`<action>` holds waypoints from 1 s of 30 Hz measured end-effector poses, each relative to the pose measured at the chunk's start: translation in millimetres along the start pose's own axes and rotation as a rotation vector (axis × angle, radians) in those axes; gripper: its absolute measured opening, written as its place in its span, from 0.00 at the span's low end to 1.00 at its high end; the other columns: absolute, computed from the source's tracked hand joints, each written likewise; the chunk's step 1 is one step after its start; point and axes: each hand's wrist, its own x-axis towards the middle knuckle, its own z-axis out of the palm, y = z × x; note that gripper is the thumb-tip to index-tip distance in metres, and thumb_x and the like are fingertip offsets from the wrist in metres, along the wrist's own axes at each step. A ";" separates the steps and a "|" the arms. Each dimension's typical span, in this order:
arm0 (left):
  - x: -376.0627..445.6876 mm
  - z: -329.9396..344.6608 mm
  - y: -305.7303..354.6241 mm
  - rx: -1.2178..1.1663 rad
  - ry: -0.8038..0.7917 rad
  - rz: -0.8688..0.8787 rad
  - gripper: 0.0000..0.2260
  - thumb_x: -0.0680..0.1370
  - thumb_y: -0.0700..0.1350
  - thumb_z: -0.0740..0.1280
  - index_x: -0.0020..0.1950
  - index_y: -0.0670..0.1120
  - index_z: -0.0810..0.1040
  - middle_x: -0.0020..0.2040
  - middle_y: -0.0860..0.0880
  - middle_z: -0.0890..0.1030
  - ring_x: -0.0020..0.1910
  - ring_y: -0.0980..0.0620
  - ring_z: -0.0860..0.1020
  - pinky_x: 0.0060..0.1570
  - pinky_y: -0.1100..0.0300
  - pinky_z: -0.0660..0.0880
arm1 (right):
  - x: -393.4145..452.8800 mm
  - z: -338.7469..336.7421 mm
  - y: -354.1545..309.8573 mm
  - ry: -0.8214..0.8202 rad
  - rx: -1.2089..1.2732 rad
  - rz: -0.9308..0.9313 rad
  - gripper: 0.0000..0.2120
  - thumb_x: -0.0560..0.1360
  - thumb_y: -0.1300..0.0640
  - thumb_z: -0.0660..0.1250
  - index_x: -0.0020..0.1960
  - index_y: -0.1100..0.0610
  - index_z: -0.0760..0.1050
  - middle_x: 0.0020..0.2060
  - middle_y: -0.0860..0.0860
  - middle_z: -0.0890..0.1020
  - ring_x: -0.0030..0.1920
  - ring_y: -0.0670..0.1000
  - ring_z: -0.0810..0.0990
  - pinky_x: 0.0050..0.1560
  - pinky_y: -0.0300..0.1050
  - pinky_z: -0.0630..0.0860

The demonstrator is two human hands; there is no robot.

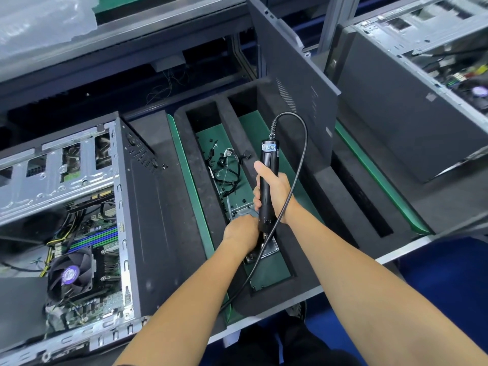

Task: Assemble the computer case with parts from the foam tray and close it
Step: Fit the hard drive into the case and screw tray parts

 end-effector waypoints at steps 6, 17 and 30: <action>7.0 -24.7 -9.0 -0.530 0.137 -0.180 0.06 0.74 0.33 0.60 0.45 0.39 0.76 0.45 0.39 0.78 0.41 0.44 0.75 0.39 0.58 0.69 | 0.8 0.3 0.6 0.000 -0.008 -0.021 0.23 0.69 0.41 0.73 0.32 0.57 0.69 0.23 0.56 0.72 0.22 0.54 0.69 0.27 0.45 0.71; -26.1 -114.3 -27.7 -1.118 0.586 -0.212 0.06 0.72 0.38 0.71 0.35 0.45 0.84 0.32 0.51 0.82 0.29 0.61 0.74 0.34 0.69 0.70 | -9.4 43.4 -57.3 -0.020 0.128 -0.119 0.25 0.65 0.41 0.74 0.32 0.59 0.67 0.22 0.57 0.69 0.20 0.54 0.68 0.24 0.42 0.67; -111.9 -169.5 -123.4 -1.368 0.648 -0.128 0.10 0.74 0.31 0.66 0.38 0.45 0.77 0.33 0.48 0.77 0.32 0.53 0.75 0.39 0.64 0.75 | -35.9 201.1 -150.5 -0.347 0.084 -0.463 0.22 0.69 0.40 0.71 0.31 0.56 0.69 0.24 0.56 0.71 0.21 0.54 0.69 0.26 0.43 0.68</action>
